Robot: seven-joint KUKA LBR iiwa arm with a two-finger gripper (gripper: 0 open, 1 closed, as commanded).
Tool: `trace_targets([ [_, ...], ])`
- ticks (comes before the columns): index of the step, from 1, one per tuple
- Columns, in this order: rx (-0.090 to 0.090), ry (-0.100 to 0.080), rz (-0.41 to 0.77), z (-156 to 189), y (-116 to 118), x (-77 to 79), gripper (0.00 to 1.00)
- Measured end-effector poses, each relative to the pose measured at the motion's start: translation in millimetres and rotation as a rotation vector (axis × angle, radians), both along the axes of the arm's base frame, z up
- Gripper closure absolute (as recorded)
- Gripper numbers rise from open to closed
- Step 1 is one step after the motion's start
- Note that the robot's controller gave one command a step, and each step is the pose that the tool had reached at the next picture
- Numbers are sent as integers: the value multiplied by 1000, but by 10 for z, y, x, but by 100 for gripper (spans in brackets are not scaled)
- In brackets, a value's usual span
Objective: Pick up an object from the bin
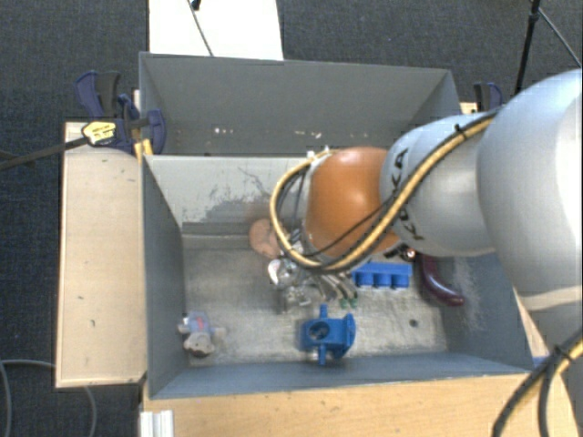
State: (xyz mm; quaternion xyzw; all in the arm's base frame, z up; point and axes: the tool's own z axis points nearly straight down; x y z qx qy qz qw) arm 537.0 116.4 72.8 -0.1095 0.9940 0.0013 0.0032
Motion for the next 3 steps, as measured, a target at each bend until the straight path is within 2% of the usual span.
trace_targets([
  [2, 0, 1, 0, 9, 1, -1, 100],
  [3, -3, 10, 92, 543, -66, -241, 100],
])
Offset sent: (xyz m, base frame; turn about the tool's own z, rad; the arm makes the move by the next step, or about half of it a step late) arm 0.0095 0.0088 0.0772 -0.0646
